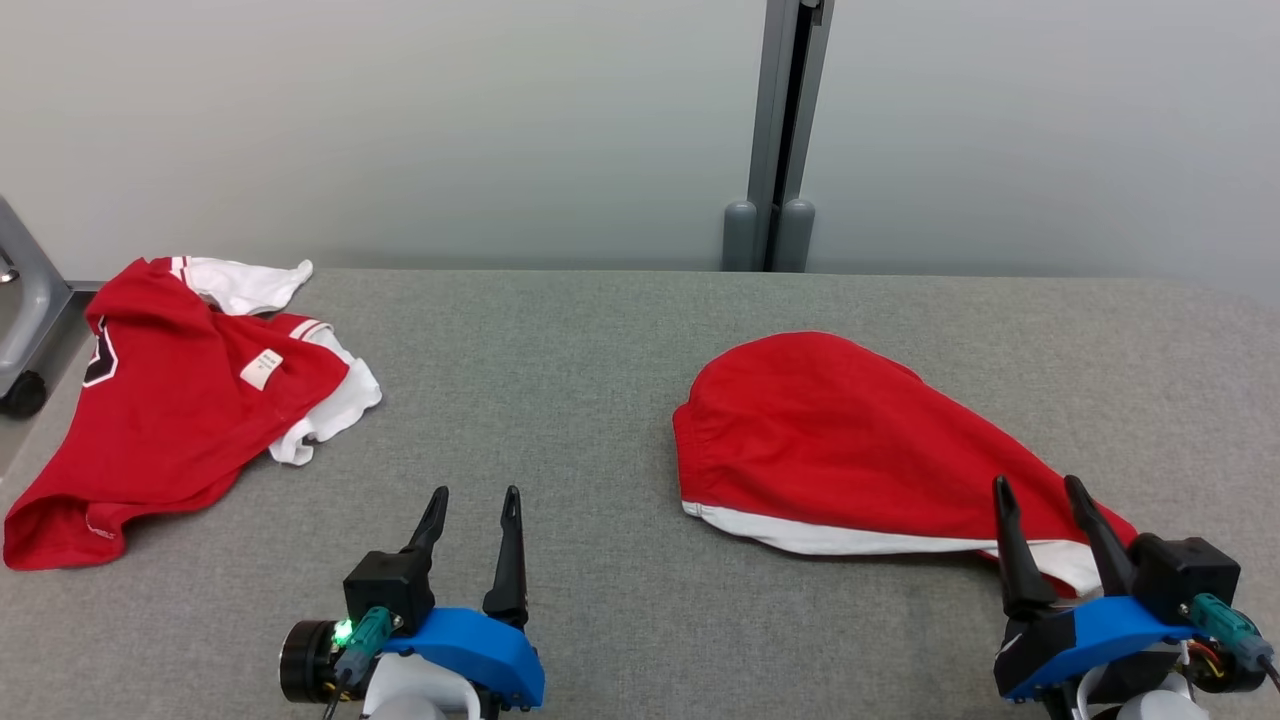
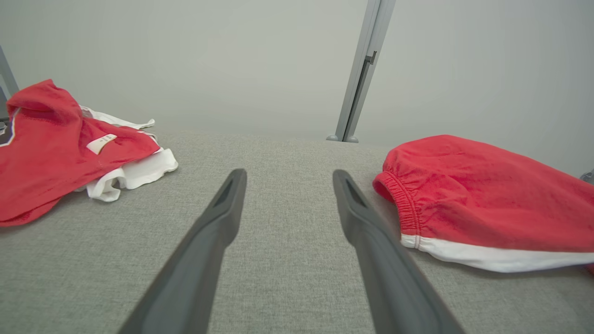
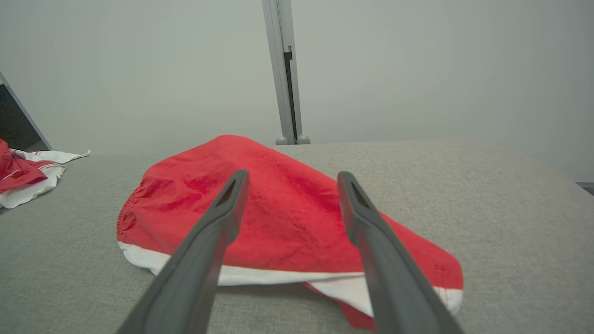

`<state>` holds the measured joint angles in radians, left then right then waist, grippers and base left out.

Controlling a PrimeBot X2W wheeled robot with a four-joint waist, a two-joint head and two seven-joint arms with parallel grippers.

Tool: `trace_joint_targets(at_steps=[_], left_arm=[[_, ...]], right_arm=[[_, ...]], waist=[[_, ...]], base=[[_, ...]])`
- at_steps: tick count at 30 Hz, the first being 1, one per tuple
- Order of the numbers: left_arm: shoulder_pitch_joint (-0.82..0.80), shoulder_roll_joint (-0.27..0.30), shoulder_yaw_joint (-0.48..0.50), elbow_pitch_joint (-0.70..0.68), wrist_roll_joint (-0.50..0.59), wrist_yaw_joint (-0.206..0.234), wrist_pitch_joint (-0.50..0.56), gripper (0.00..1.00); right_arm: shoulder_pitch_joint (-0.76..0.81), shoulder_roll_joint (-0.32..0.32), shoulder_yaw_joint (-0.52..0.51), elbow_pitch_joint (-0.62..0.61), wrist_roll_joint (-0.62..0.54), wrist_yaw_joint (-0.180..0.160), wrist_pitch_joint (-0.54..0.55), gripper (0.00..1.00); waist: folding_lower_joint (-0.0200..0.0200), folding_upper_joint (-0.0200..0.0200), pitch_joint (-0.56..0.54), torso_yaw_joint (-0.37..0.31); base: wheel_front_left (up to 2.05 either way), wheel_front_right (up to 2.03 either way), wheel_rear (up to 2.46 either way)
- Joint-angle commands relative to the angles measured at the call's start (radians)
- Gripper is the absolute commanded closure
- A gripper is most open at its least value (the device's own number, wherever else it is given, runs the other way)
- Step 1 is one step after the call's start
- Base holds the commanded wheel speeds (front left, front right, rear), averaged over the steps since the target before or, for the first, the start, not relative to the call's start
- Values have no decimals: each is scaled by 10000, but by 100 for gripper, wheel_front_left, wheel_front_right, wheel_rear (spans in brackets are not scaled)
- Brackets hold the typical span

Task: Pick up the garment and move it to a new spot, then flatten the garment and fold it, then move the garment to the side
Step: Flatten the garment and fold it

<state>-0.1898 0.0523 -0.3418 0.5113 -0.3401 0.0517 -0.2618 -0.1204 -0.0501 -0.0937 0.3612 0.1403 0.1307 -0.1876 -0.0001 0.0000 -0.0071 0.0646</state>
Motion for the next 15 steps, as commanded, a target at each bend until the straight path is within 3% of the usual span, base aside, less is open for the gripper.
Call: trace_joint_targets(at_steps=[1,9,15], left_arm=[[35,-20,-32,12,57,-40,-48,0],[-164,-24,-172,210,98,-113,-48,0],[-627,-25,-819,791,270,-632,232,0]], right_arm=[[-134,-9,27,22,-40,1,-86,0],[-254,-10,140,1,-5,1,-55,0],[-419,-16,156,-141,-113,1,-16,0]], waist=[[1,0,19,-18],[1,0,263,-222],[1,0,746,-629]], base=[[0,0,0],[0,0,0],[0,0,0]])
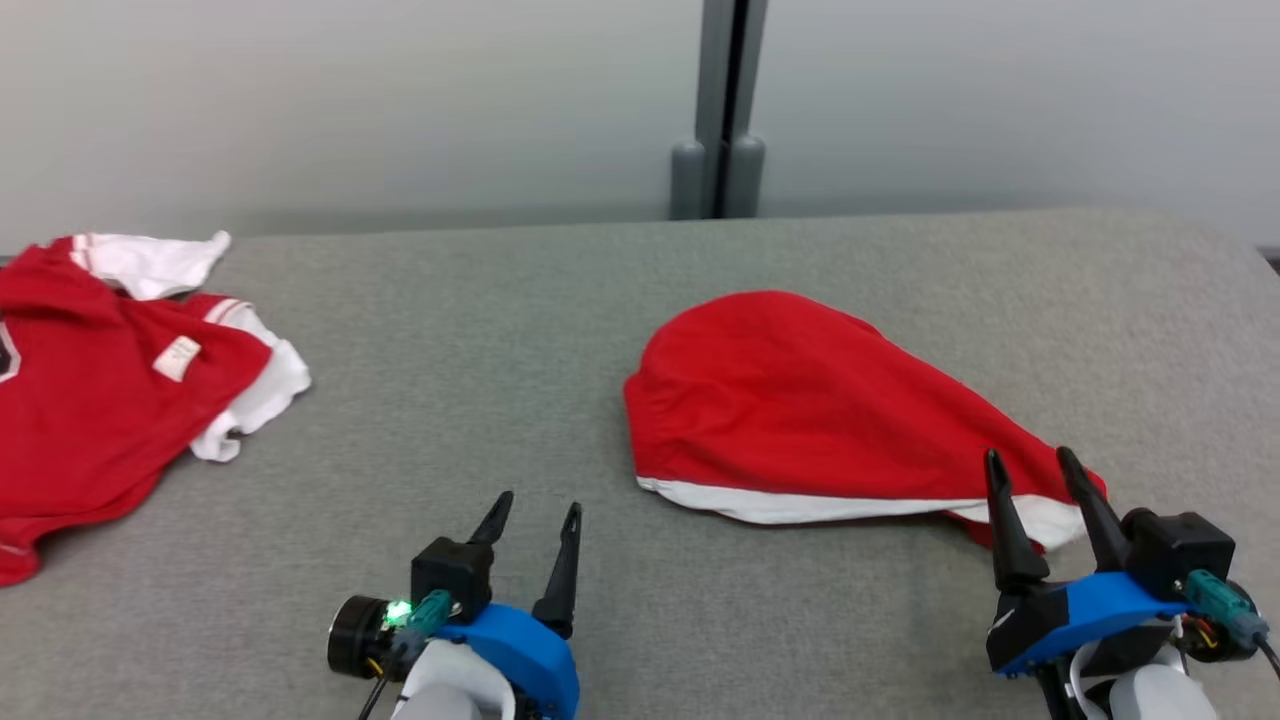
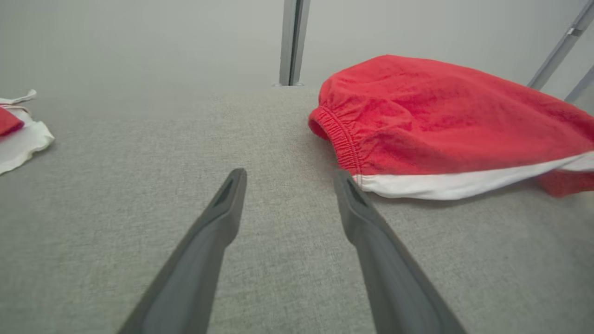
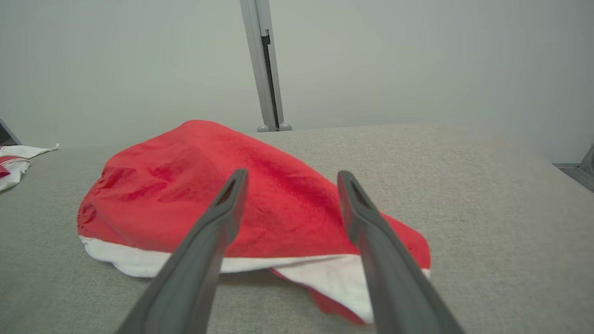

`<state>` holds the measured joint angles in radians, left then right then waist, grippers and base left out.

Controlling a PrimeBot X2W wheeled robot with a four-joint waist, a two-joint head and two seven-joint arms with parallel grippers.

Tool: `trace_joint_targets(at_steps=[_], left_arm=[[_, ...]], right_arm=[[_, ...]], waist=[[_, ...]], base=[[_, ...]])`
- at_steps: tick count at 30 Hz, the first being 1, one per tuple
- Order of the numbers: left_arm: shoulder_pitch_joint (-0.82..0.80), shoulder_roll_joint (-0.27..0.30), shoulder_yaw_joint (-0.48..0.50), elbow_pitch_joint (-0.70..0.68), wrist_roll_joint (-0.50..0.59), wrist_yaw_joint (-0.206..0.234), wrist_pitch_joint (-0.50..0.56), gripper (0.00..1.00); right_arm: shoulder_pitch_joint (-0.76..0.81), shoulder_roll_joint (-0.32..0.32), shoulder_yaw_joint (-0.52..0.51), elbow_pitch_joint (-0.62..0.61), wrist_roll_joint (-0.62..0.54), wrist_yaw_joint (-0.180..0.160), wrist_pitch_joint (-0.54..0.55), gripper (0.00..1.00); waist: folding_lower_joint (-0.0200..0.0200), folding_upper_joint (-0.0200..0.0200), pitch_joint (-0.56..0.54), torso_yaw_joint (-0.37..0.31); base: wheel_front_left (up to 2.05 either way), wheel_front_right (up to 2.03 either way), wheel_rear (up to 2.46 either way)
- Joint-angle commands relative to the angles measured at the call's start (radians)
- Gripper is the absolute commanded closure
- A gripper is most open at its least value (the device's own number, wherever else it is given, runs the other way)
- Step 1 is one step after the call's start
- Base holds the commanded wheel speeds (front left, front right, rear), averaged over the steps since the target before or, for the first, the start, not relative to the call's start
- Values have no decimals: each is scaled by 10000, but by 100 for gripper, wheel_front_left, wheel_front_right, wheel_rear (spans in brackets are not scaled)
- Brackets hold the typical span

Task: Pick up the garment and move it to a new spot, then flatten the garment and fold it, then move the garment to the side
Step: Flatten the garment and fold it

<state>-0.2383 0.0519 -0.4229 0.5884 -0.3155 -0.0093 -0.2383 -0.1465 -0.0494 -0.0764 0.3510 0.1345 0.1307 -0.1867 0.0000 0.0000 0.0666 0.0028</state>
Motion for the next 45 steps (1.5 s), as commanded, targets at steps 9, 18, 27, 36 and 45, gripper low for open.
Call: trace_joint_targets(at_steps=[9,18,27,36,45], left_arm=[[-1383,-14,-987,1309,-408,-374,119,0],[-2264,-13,-1078,2330,-653,-245,-204,0],[-2530,-13,-1507,2393,-842,-467,-273,3],[-2471,-13,-1714,1931,-910,-345,-281,84],[-2173,11,-1391,1215,-603,-292,-283,100]], right_arm=[[-468,-20,-91,-325,-168,1,20,0],[-718,-20,-223,-365,-105,1,-111,0],[-745,-20,-618,-203,-288,1,-148,0],[-611,-19,-677,-108,-731,1,1,0],[-21,-66,-72,-457,-999,1,531,0]], waist=[[0,0,1062,-1006],[0,0,1707,-1543],[0,0,1948,-1716],[0,0,2067,-1717],[0,0,2100,-1436]], base=[[0,0,0],[0,0,0],[0,0,0],[0,0,0],[0,0,0]])
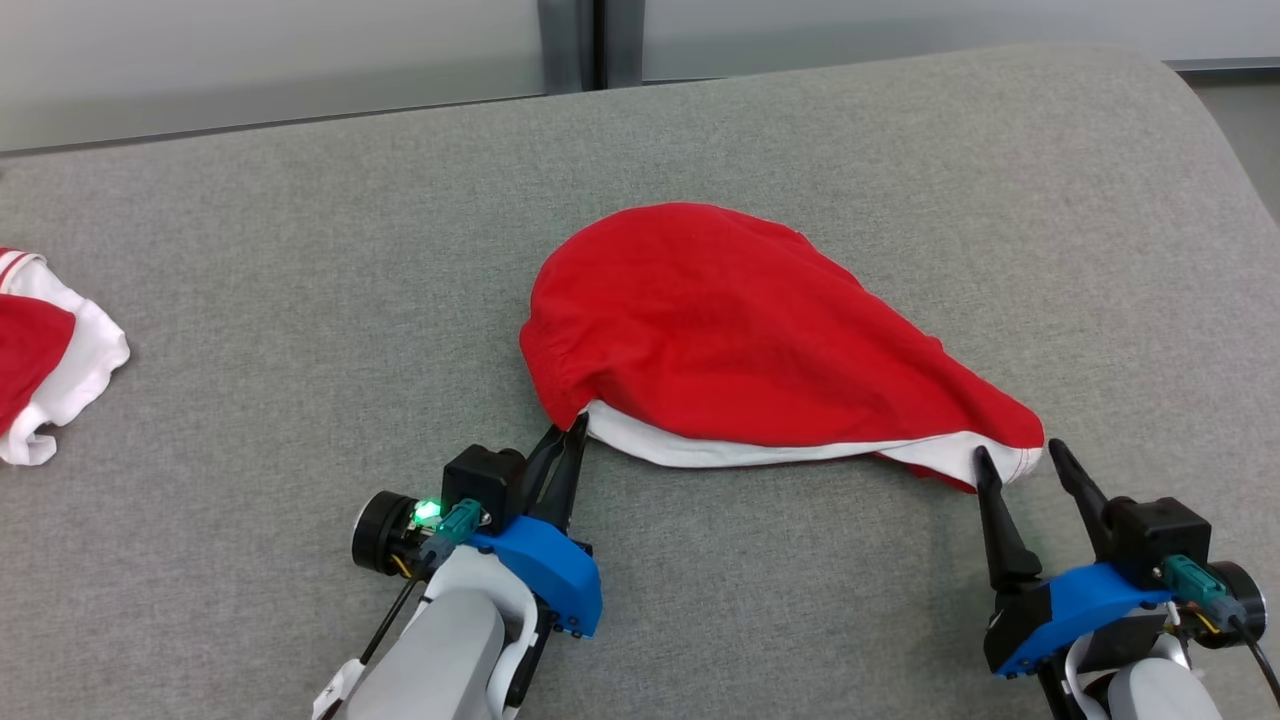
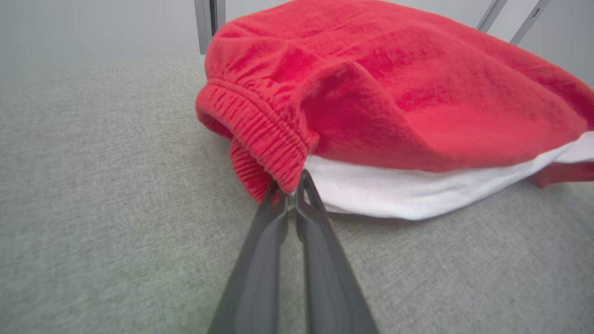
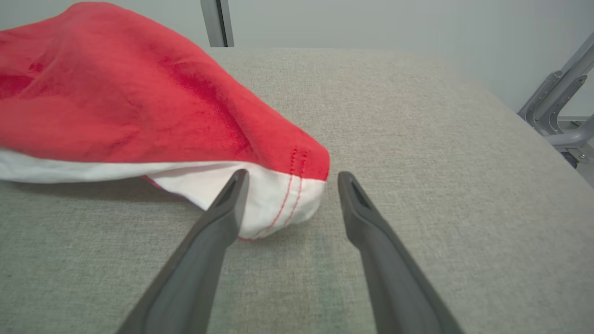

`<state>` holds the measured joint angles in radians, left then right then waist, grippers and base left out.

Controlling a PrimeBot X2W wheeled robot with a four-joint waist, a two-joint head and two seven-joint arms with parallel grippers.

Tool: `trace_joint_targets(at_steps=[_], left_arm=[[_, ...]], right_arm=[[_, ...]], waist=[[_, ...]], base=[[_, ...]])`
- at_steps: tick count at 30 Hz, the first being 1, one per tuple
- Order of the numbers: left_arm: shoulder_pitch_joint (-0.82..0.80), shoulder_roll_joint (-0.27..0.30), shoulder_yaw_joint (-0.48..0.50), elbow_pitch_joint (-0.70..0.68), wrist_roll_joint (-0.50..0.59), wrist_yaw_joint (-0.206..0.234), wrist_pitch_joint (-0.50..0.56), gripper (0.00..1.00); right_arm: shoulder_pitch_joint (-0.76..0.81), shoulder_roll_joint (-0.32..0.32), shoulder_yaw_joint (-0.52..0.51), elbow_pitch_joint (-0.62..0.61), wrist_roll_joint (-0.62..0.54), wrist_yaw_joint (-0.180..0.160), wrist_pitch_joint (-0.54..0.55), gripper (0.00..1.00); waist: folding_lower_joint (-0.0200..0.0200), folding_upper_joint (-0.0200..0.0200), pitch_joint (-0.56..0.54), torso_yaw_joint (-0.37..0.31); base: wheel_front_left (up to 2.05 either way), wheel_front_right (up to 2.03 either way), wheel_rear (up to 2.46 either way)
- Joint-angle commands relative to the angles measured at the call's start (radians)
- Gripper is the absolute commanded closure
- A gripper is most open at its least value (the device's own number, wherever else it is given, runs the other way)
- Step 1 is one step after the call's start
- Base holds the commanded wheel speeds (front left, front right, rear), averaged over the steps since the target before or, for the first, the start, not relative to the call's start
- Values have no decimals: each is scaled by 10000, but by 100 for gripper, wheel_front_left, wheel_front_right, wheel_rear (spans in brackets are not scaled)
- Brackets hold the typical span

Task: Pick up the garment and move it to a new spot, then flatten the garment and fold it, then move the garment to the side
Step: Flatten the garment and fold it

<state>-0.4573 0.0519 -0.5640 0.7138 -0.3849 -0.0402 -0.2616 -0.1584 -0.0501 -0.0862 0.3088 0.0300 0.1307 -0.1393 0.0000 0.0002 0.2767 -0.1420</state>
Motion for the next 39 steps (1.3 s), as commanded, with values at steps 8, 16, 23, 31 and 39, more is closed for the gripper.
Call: trace_joint_targets(at_steps=[8,16,23,31,39], left_arm=[[79,11,199,-198,243,-59,-50,100],[247,6,377,-469,387,-62,-50,100],[646,2,586,-1063,442,-185,-51,100],[1046,268,862,-2418,351,-425,-49,100],[988,913,1022,-4804,-20,-616,482,100]], right_arm=[[-116,-376,664,442,421,1,475,0],[-108,-451,935,409,665,1,661,100],[47,-640,1104,-52,938,1,711,100],[259,-1023,1068,-1682,1131,1,1009,100],[535,-1017,765,-4301,1271,1,1572,100]], waist=[[0,-2,24,170],[0,-2,-191,237],[0,-2,-911,330],[0,-2,-2212,603],[0,-2,-3030,888]], base=[[0,0,0],[0,0,0],[0,0,0],[0,0,0],[0,0,0]])
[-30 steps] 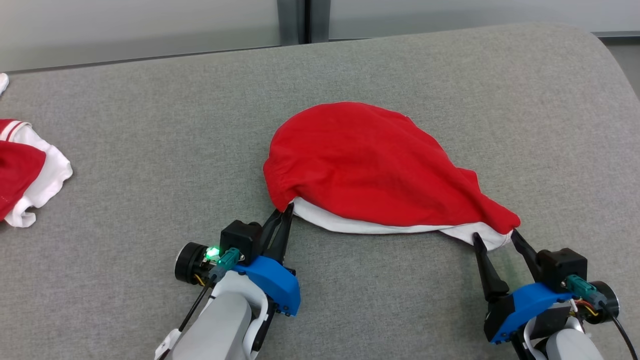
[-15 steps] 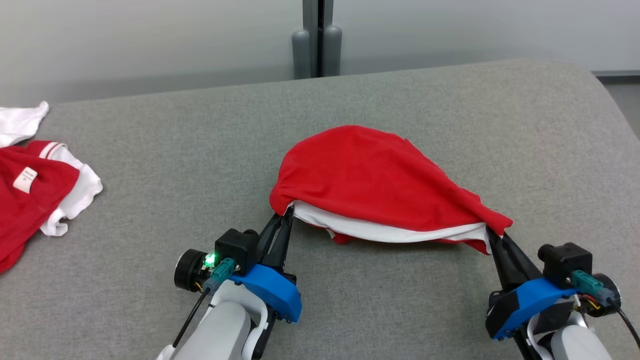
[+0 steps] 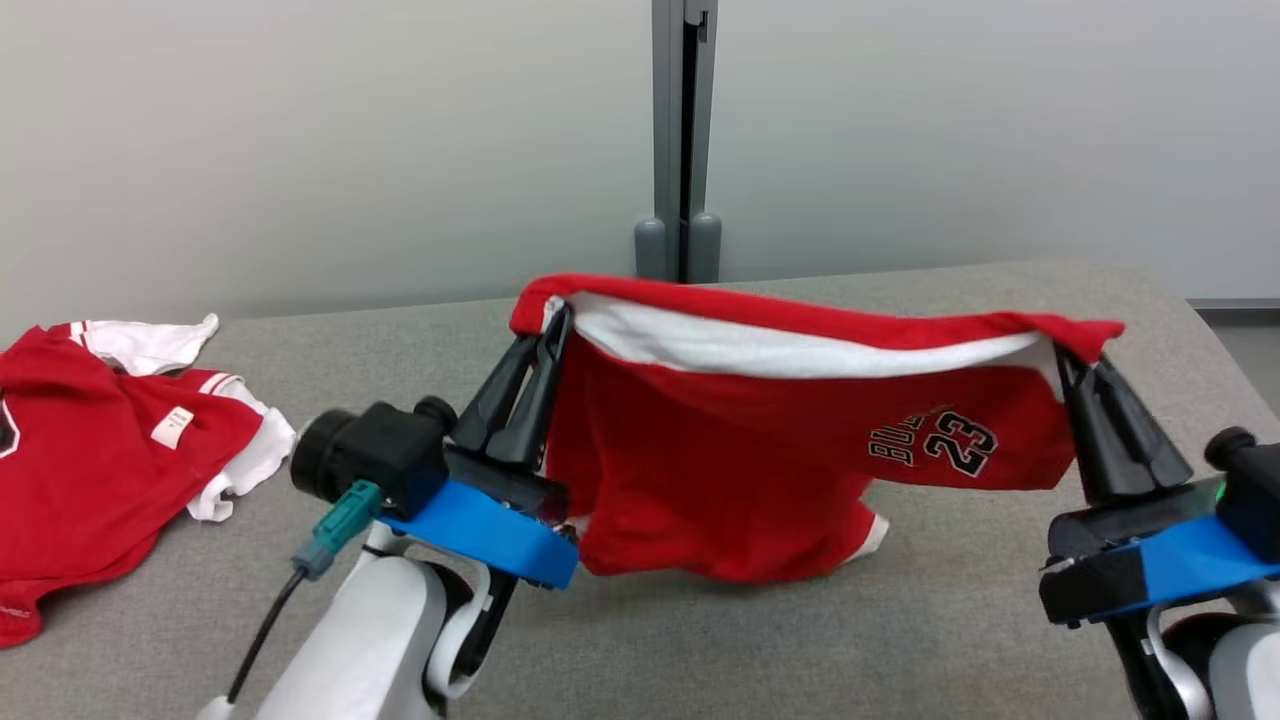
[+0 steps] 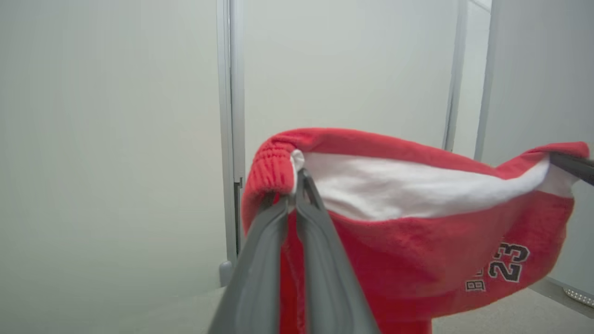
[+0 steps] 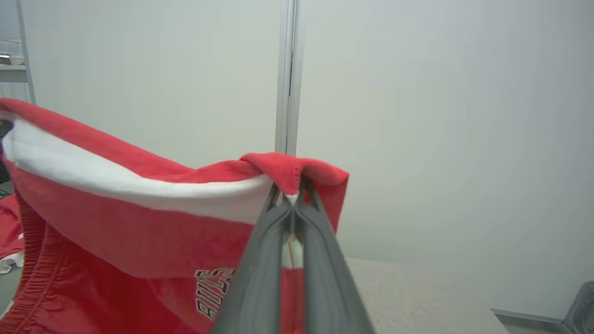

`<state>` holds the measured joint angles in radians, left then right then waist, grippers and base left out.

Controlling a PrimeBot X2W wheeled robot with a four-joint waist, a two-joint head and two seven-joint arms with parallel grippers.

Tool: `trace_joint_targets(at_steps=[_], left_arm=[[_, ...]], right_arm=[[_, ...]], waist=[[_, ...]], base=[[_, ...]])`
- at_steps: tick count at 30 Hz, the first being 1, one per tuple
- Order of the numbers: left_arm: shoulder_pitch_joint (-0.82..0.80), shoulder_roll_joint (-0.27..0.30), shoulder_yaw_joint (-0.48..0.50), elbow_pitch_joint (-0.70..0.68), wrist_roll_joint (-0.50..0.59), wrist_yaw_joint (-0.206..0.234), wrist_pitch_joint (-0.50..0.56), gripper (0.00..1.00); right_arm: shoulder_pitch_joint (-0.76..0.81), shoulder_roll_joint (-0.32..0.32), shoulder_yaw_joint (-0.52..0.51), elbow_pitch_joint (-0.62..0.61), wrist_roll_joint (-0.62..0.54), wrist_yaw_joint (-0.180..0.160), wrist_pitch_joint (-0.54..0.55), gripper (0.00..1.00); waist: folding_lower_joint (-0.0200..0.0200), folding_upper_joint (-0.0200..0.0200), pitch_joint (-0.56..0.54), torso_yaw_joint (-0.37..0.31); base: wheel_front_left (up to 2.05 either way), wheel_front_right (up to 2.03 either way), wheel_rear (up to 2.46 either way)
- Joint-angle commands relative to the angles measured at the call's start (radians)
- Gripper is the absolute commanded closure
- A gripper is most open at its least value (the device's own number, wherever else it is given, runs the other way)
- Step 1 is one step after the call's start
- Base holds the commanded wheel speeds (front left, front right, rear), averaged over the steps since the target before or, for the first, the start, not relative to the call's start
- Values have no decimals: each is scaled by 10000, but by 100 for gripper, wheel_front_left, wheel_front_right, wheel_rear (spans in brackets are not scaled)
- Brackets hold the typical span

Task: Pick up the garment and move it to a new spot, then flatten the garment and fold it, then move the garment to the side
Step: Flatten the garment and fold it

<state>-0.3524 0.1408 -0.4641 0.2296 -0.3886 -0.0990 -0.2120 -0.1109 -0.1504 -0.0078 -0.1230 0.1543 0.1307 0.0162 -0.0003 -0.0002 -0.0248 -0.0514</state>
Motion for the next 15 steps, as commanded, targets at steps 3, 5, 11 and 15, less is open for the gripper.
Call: trace_joint_targets(at_steps=[3,5,11,15], left_arm=[[-250,523,203,-1519,-37,-39,584,100],[-346,842,261,-2564,-76,-27,1135,100],[-914,1682,566,-4505,-331,-33,2930,100],[-1324,1875,708,-4400,-582,-42,3492,100]], right_arm=[[124,23,-81,-1266,-47,1,312,100],[95,17,-122,-2037,-34,1,526,100],[-163,-24,-170,-3413,124,1,1279,100],[-538,-2,-4,-3160,503,1,1596,100]], waist=[[3,2,-148,66],[3,2,-189,117],[3,2,-46,220],[3,2,392,169]], base=[[0,0,0],[0,0,0],[0,0,0],[0,0,0]])
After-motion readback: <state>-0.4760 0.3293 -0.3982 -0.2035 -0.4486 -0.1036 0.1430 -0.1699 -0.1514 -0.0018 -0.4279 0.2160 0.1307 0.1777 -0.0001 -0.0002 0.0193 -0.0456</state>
